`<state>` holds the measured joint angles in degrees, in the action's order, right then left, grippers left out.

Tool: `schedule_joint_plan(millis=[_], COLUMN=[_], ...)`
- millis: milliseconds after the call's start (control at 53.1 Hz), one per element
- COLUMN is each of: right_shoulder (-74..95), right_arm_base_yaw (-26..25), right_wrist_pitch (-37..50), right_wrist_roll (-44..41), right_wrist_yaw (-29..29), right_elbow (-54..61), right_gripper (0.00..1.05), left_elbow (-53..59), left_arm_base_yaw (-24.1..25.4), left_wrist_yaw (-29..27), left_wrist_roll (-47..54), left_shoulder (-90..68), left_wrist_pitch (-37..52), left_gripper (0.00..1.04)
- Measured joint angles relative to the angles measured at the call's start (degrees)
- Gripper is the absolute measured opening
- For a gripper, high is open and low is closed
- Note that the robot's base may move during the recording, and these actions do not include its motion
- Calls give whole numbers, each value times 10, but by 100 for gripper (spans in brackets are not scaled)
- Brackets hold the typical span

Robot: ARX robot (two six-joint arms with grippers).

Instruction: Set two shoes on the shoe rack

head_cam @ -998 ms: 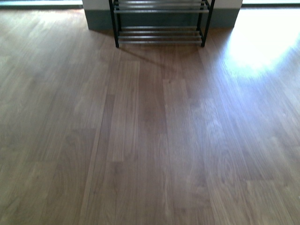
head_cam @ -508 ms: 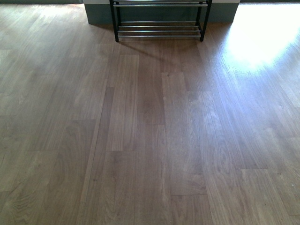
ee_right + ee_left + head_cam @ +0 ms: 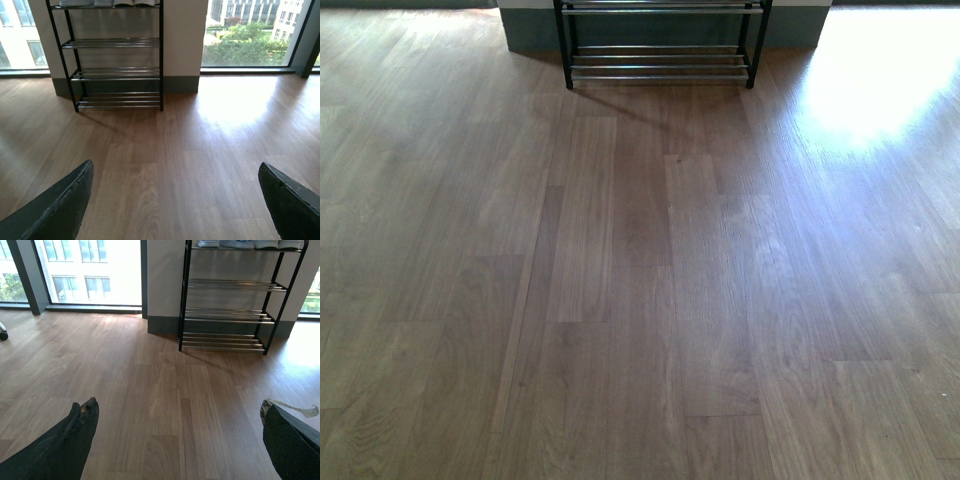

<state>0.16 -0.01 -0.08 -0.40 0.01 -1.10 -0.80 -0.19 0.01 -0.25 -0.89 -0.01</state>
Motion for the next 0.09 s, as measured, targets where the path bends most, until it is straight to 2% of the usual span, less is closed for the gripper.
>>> schedule_joint_plan(millis=[94], right_shoulder=[0], right_arm_base_yaw=[0], right_wrist_pitch=[0], right_wrist_roll=[0], right_wrist_yaw=[0], right_elbow=[0], right_gripper=[96], left_elbow=[0], left_arm_base_yaw=[0], left_wrist_yaw=[0], left_wrist_roll=[0], left_shoulder=[0], left_wrist_pitch=[0], left_gripper=[95])
